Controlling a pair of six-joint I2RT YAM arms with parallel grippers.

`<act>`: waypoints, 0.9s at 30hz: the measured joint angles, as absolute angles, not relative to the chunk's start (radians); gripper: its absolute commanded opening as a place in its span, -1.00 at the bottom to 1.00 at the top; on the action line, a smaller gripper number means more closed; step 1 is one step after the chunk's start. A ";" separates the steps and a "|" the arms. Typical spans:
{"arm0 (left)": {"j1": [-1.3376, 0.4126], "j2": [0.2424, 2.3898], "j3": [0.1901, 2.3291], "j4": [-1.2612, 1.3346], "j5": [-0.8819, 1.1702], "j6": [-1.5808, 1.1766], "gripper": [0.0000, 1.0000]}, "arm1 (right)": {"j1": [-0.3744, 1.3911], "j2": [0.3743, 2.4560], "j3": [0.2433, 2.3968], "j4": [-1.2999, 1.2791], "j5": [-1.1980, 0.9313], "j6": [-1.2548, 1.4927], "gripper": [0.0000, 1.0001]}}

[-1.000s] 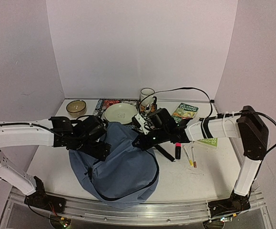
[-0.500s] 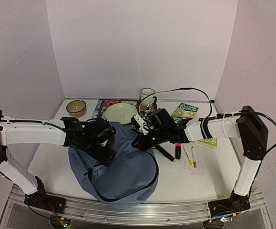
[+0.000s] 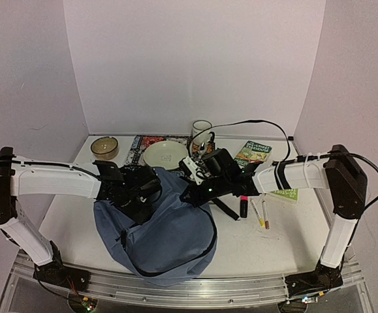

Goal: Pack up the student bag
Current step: Pick up the lower front pocket of the student bag, then pick up the pen from the center of the board.

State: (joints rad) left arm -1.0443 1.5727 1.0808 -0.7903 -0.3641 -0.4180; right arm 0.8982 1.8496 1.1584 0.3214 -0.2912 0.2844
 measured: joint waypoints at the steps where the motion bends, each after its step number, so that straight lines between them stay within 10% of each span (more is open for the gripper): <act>1: -1.044 1.571 1.088 -0.801 -0.374 -0.421 -0.53 | 0.898 1.850 1.158 0.321 -0.291 0.284 -1.00; 5: -1.043 1.543 1.100 -0.828 -0.397 -0.449 -1.00 | 0.898 1.850 1.158 0.319 -0.291 0.285 -1.00; 12: -1.041 1.420 1.111 -0.856 -0.381 -0.509 -1.00 | 0.901 1.883 1.189 0.313 -0.272 0.293 -0.93; 27: -1.042 1.273 1.030 -0.819 -0.385 -0.761 -1.00 | 0.911 1.746 1.211 0.146 -0.039 0.373 0.13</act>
State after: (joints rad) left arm -1.0416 1.2731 1.0300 -0.8193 -0.3848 -0.7613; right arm 0.9109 1.7463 1.2108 0.1463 -0.0389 0.3734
